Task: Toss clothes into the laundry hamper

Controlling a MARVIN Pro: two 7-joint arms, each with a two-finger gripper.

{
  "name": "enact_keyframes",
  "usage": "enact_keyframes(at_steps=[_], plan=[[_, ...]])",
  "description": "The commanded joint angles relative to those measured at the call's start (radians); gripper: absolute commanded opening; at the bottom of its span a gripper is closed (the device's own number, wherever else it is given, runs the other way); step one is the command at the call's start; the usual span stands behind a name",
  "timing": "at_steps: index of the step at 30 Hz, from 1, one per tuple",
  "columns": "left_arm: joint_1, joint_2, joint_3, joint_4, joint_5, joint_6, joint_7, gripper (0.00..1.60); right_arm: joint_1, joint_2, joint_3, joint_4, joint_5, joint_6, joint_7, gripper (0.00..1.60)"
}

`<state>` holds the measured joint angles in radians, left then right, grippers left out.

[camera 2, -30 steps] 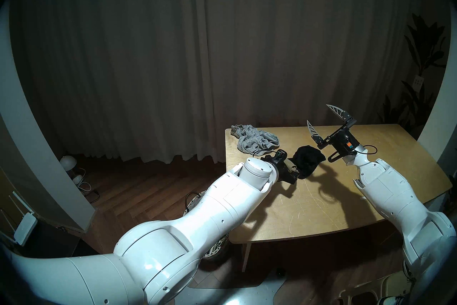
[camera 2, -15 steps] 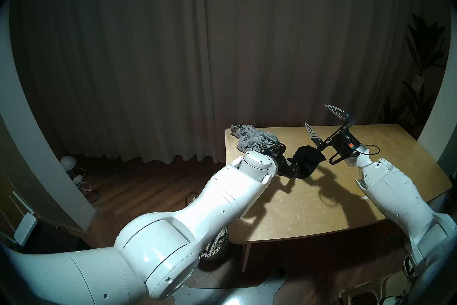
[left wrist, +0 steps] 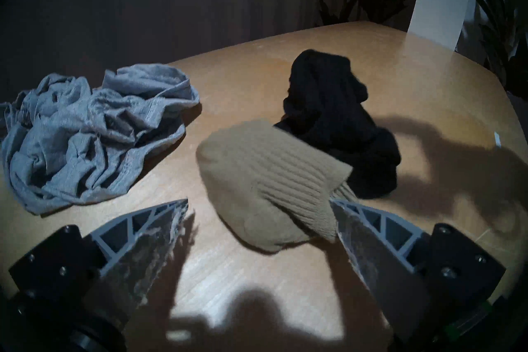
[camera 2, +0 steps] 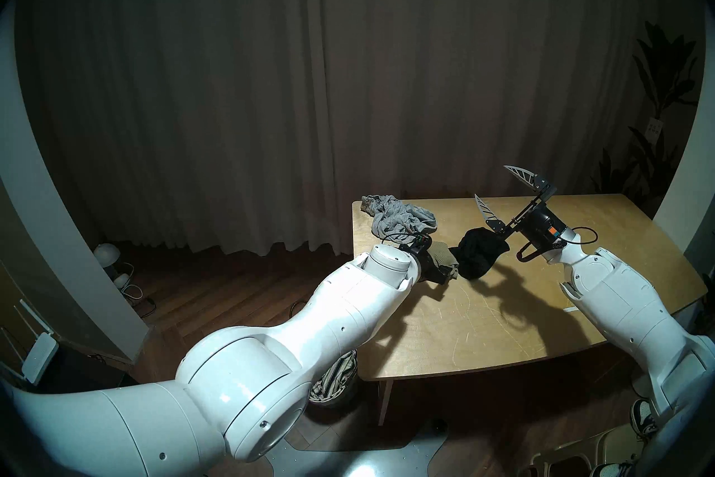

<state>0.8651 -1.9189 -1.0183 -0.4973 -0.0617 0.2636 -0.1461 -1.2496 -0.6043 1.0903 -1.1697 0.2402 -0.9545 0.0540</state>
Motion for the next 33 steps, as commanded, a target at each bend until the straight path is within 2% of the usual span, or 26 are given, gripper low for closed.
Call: enact_keyframes(at_steps=[1,17,33], plan=[[-0.037,0.025,-0.016,0.023,-0.004,-0.021,0.001,1.60,-0.013,0.034,0.016,-0.046,0.027,-0.005,0.000,1.60],[-0.066,0.027,-0.044,0.079,-0.039,-0.072,0.000,1.60,-0.063,0.083,0.023,-0.117,0.075,-0.005,0.014,1.60],[-0.087,0.074,-0.077,0.140,-0.071,-0.134,-0.003,1.60,-0.126,0.147,0.033,-0.207,0.143,-0.005,0.011,1.60]])
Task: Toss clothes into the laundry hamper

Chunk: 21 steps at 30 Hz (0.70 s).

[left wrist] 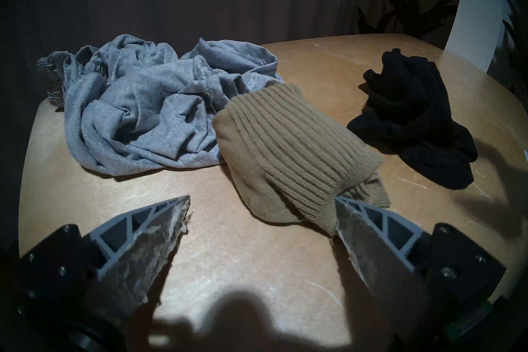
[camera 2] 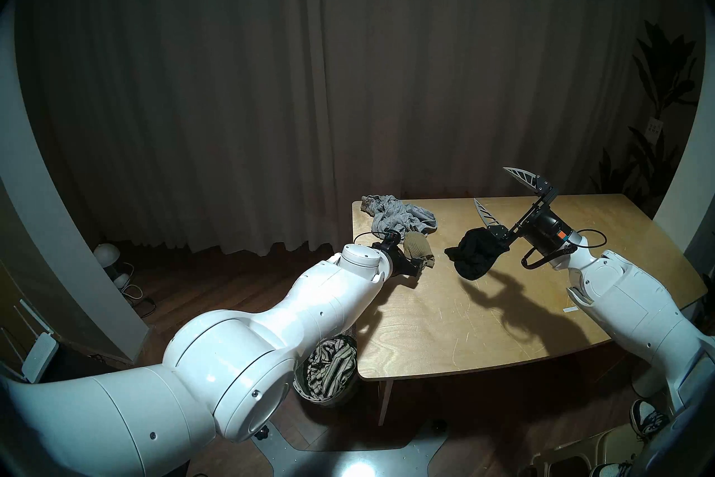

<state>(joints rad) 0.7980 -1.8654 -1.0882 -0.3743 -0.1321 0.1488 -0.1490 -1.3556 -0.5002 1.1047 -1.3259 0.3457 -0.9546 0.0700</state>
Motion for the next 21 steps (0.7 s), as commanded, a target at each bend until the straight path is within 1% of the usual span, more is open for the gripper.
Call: enact_keyframes(at_steps=[1,3,4,5,8,14,17,21], plan=[[-0.020,0.020,-0.007,0.019,-0.002,-0.022,0.000,1.60,-0.023,0.046,0.019,-0.055,0.041,-0.005,-0.005,1.60],[-0.021,0.019,-0.009,0.023,-0.004,-0.028,0.000,1.59,-0.029,0.052,0.020,-0.062,0.047,-0.005,-0.006,1.60],[-0.021,0.018,-0.009,0.025,-0.006,-0.032,0.000,1.33,-0.033,0.056,0.020,-0.068,0.052,-0.005,-0.006,1.60],[-0.022,0.015,-0.010,0.030,-0.009,-0.042,0.000,0.00,-0.042,0.065,0.021,-0.080,0.063,-0.005,-0.007,1.60],[-0.022,0.011,-0.012,0.035,-0.012,-0.052,0.001,0.00,-0.052,0.075,0.022,-0.093,0.074,-0.005,-0.008,1.60],[-0.023,-0.017,-0.014,0.048,-0.026,-0.089,0.000,0.00,-0.091,0.117,0.027,-0.144,0.122,-0.005,-0.012,1.60],[-0.027,-0.021,-0.016,0.051,-0.029,-0.097,0.002,0.00,-0.101,0.128,0.028,-0.157,0.135,-0.005,-0.013,1.60],[-0.035,-0.025,-0.025,0.055,-0.039,-0.120,0.003,0.00,-0.129,0.159,0.030,-0.190,0.171,-0.005,-0.017,1.60]])
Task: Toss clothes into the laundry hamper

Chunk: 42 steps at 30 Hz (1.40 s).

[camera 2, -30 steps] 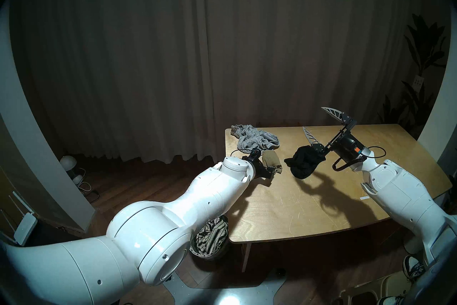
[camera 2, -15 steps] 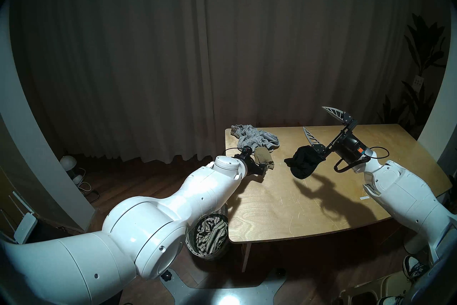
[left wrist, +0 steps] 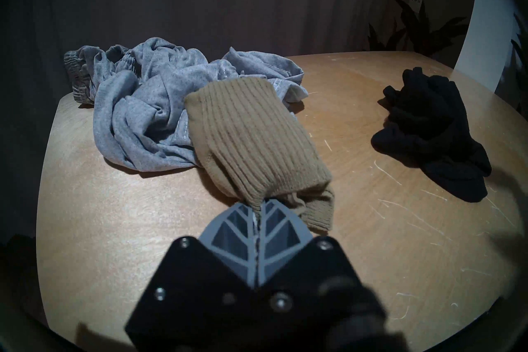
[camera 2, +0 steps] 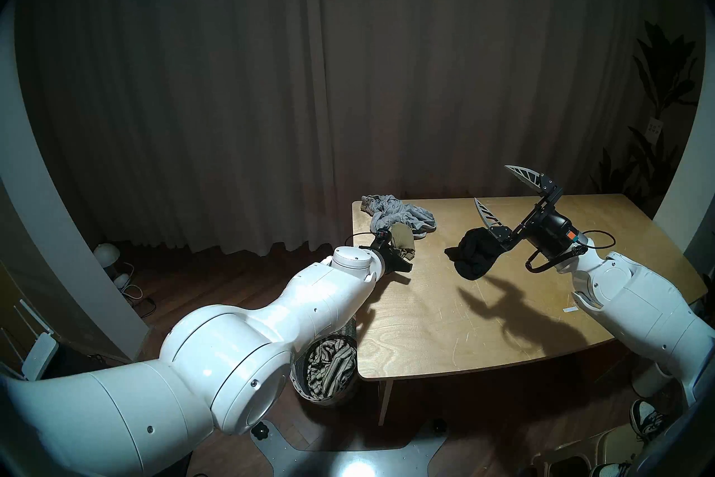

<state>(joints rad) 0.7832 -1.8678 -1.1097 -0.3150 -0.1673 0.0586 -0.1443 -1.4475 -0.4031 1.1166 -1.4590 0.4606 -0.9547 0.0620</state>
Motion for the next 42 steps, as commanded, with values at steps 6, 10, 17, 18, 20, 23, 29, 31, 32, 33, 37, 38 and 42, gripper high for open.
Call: enact_keyframes(at_steps=[6,10,17,18,20,23,29,31,32,33,37,38,42], plan=[[-0.044,-0.012,-0.053,-0.037,-0.050,-0.084,-0.005,0.00,-0.087,0.122,0.021,-0.115,0.129,-0.005,-0.019,1.60],[-0.059,0.028,-0.083,-0.082,-0.067,-0.140,-0.004,0.00,-0.109,0.148,0.020,-0.140,0.166,-0.005,-0.023,1.60],[-0.050,0.112,-0.140,-0.146,-0.095,-0.218,0.007,0.00,-0.124,0.168,0.016,-0.158,0.198,-0.005,-0.026,1.60],[-0.045,0.124,-0.147,-0.152,-0.097,-0.226,0.010,0.00,-0.126,0.170,0.016,-0.160,0.201,-0.005,-0.026,1.60],[-0.031,0.149,-0.160,-0.161,-0.102,-0.241,0.018,0.00,-0.130,0.176,0.015,-0.164,0.207,-0.005,-0.027,1.60],[0.002,0.185,-0.174,-0.162,-0.103,-0.253,0.033,0.00,-0.138,0.185,0.014,-0.171,0.217,-0.005,-0.028,1.60],[0.111,0.232,-0.188,-0.119,-0.111,-0.236,0.050,0.00,-0.150,0.200,0.013,-0.183,0.235,-0.005,-0.031,1.60],[0.140,0.250,-0.191,-0.107,-0.111,-0.233,0.057,0.00,-0.154,0.205,0.012,-0.186,0.241,-0.005,-0.032,1.60],[0.156,0.261,-0.194,-0.101,-0.112,-0.233,0.060,0.00,-0.156,0.208,0.012,-0.188,0.244,-0.005,-0.033,1.60],[0.157,0.269,-0.195,-0.091,-0.113,-0.234,0.063,0.00,-0.158,0.210,0.012,-0.190,0.247,-0.005,-0.033,1.60],[0.209,0.302,-0.200,-0.076,-0.112,-0.243,0.073,0.00,-0.167,0.222,0.012,-0.198,0.259,-0.005,-0.035,1.60],[0.218,0.309,-0.202,-0.073,-0.113,-0.246,0.075,0.00,-0.168,0.224,0.012,-0.200,0.262,-0.005,-0.036,1.60],[0.256,0.339,-0.203,-0.069,-0.110,-0.268,0.082,0.00,-0.178,0.240,0.012,-0.210,0.278,-0.005,-0.038,1.60]])
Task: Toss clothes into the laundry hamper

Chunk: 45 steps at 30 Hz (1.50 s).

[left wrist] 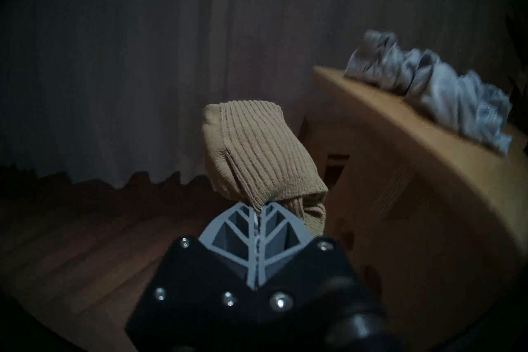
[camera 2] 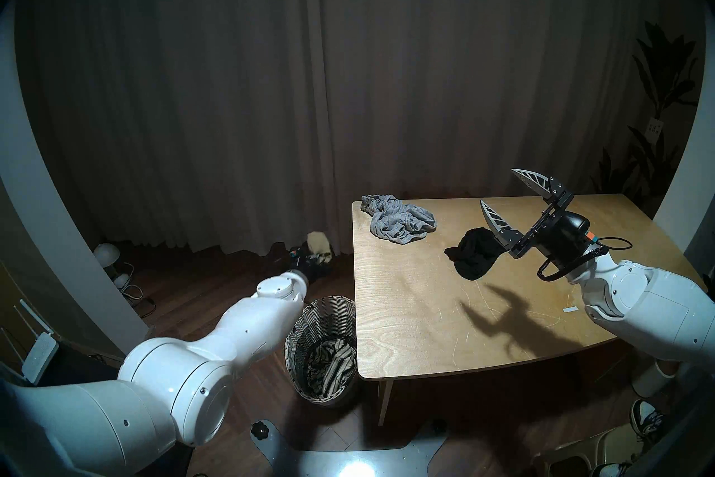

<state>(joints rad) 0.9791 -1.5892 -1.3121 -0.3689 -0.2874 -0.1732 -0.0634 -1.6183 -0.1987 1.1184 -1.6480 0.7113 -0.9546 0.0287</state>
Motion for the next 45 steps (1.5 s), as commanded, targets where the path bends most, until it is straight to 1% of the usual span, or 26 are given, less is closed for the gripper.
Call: enact_keyframes(at_steps=[1,6,19,24,29,30,31,34,36,37,39,43,45], plan=[[0.069,0.066,-0.001,-0.016,0.011,-0.041,0.002,0.00,-0.010,0.039,0.010,-0.024,0.032,-0.005,-0.006,1.60],[0.103,0.093,0.005,-0.041,0.024,-0.079,-0.003,0.00,-0.024,0.059,0.010,-0.038,0.056,-0.005,-0.010,1.60],[0.176,0.133,0.039,-0.180,0.060,-0.210,-0.075,0.00,-0.059,0.078,0.021,-0.074,0.137,-0.005,-0.015,1.60],[0.214,0.160,0.046,-0.240,0.067,-0.246,-0.100,0.00,-0.072,0.082,0.029,-0.085,0.170,-0.005,-0.013,1.60],[0.257,0.179,0.051,-0.303,0.069,-0.266,-0.123,0.00,-0.085,0.085,0.038,-0.093,0.200,-0.005,-0.008,1.60],[0.264,0.182,0.051,-0.313,0.068,-0.269,-0.126,0.18,-0.087,0.085,0.040,-0.095,0.206,-0.005,-0.007,1.60],[0.274,0.186,0.051,-0.329,0.068,-0.272,-0.130,0.46,-0.090,0.086,0.042,-0.096,0.212,-0.005,-0.006,1.60],[0.301,0.196,0.050,-0.370,0.065,-0.279,-0.141,0.45,-0.099,0.087,0.049,-0.100,0.228,-0.005,-0.001,1.60],[0.313,0.200,0.049,-0.385,0.063,-0.284,-0.147,0.42,-0.104,0.088,0.054,-0.102,0.239,-0.005,0.004,1.60],[0.326,0.205,0.048,-0.408,0.062,-0.282,-0.149,0.42,-0.107,0.088,0.056,-0.103,0.244,-0.005,0.006,1.60],[0.342,0.210,0.047,-0.433,0.060,-0.282,-0.154,0.30,-0.112,0.088,0.062,-0.104,0.254,-0.005,0.013,1.60],[0.373,0.220,0.043,-0.485,0.051,-0.278,-0.165,0.37,-0.125,0.090,0.075,-0.105,0.278,-0.005,0.032,1.60],[0.389,0.225,0.042,-0.514,0.048,-0.271,-0.169,0.33,-0.132,0.090,0.082,-0.106,0.289,-0.005,0.042,1.60]])
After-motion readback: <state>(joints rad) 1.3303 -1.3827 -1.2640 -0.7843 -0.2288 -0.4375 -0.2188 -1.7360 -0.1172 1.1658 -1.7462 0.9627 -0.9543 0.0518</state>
